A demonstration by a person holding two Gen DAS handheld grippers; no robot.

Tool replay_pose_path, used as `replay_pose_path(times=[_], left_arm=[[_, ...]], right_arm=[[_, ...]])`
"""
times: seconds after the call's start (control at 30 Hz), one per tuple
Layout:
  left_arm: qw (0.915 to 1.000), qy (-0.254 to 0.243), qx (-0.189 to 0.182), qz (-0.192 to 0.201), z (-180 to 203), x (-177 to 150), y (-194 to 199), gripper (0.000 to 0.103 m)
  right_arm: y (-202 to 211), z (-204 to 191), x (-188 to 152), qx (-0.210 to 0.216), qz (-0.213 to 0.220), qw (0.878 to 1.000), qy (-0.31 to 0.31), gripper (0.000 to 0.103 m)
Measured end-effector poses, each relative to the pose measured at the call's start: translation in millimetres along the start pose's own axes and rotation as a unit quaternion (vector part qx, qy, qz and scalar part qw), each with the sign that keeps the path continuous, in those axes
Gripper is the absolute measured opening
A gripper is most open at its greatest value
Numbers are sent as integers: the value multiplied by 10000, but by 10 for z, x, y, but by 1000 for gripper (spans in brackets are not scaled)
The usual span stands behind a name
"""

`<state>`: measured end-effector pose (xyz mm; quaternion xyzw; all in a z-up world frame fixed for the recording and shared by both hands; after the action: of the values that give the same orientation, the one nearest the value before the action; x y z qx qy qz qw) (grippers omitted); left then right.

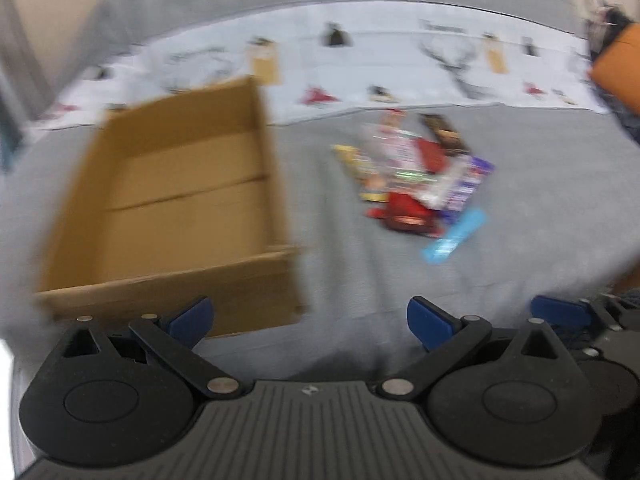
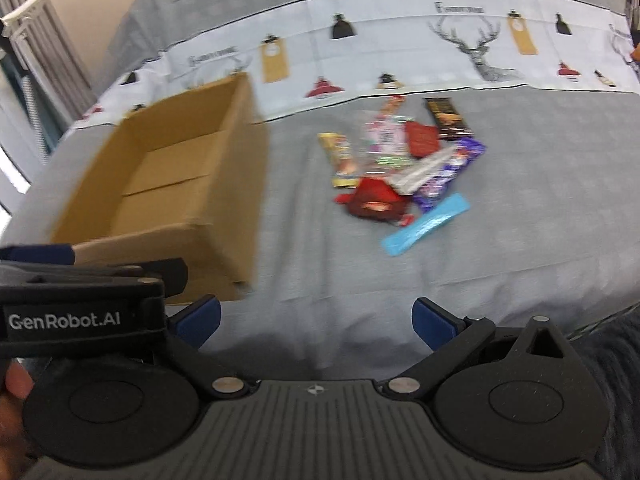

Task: Organize snacks
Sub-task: 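Move both tools to the snack pile and open the grippers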

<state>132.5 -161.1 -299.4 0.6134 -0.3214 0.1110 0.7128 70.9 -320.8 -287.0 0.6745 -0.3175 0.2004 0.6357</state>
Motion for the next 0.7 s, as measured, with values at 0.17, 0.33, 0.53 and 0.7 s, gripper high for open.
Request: replay_pose_path(times=[0.17, 0.33, 0.53, 0.7], left_arm=[[9884, 793, -1024, -791, 322, 47, -716, 103], [9890, 345, -1246, -719, 717, 282, -1198, 80], [9883, 70, -1215, -921, 1035, 509, -1864, 60], [9913, 192, -911, -936, 979, 713, -2289, 60]], right_arm=[[-314, 663, -77, 88, 23, 9992, -383, 102], [-563, 1188, 59, 107, 266, 9988, -396, 97], [-976, 1625, 263, 523, 322, 9948, -815, 72], [-1327, 1911, 387, 1059, 277, 9796, -1682, 55]])
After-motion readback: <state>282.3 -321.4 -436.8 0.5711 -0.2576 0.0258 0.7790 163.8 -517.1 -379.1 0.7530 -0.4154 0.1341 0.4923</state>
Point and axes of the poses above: each gripper's, at about its wrist camera, not at the fingertips, and y roughly against the way its jaws point, z to its right, x to its top, the point moved 10 cm from there along -y, roughly the way its jaws point, and after that the axes turned 11 degrees about y, right-handed, at the moved point
